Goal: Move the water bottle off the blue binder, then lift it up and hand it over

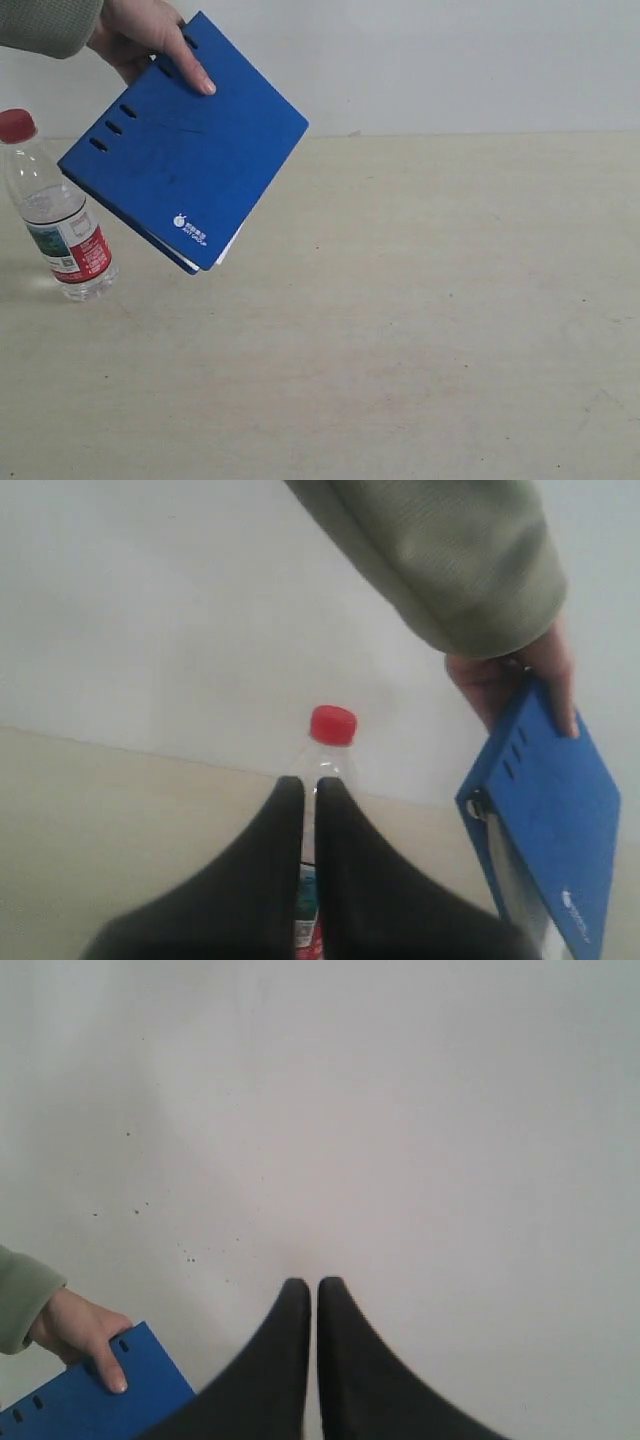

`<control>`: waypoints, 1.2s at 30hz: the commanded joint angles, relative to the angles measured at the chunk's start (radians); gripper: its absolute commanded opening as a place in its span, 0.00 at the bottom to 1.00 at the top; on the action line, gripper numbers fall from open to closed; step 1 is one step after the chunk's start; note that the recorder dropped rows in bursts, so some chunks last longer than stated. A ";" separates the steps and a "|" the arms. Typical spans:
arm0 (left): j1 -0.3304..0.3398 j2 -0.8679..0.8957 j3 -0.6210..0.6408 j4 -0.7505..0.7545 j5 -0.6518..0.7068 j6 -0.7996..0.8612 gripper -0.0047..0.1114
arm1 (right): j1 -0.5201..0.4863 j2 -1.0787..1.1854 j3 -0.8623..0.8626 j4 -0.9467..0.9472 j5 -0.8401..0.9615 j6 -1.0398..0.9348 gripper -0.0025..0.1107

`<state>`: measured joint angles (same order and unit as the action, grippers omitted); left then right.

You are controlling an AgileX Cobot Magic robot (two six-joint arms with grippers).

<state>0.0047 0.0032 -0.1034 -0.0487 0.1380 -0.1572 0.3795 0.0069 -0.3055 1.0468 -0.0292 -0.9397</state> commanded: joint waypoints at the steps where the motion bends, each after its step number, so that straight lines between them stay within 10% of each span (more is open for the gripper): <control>1: 0.014 -0.003 0.076 0.217 -0.101 -0.243 0.08 | 0.002 -0.007 0.003 -0.004 -0.004 -0.002 0.02; 12: 0.014 -0.003 0.103 -0.060 -0.138 0.168 0.08 | 0.002 -0.007 0.003 -0.004 -0.020 -0.002 0.02; 24: 0.014 -0.003 0.103 0.049 0.161 0.236 0.08 | 0.002 -0.007 0.003 -0.004 -0.020 -0.002 0.02; 36: 0.014 -0.003 0.103 0.006 0.158 0.256 0.08 | 0.002 -0.007 0.003 -0.004 -0.020 -0.002 0.02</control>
<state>0.0155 0.0032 -0.0035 0.0000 0.2955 0.0919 0.3795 0.0069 -0.3055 1.0488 -0.0418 -0.9397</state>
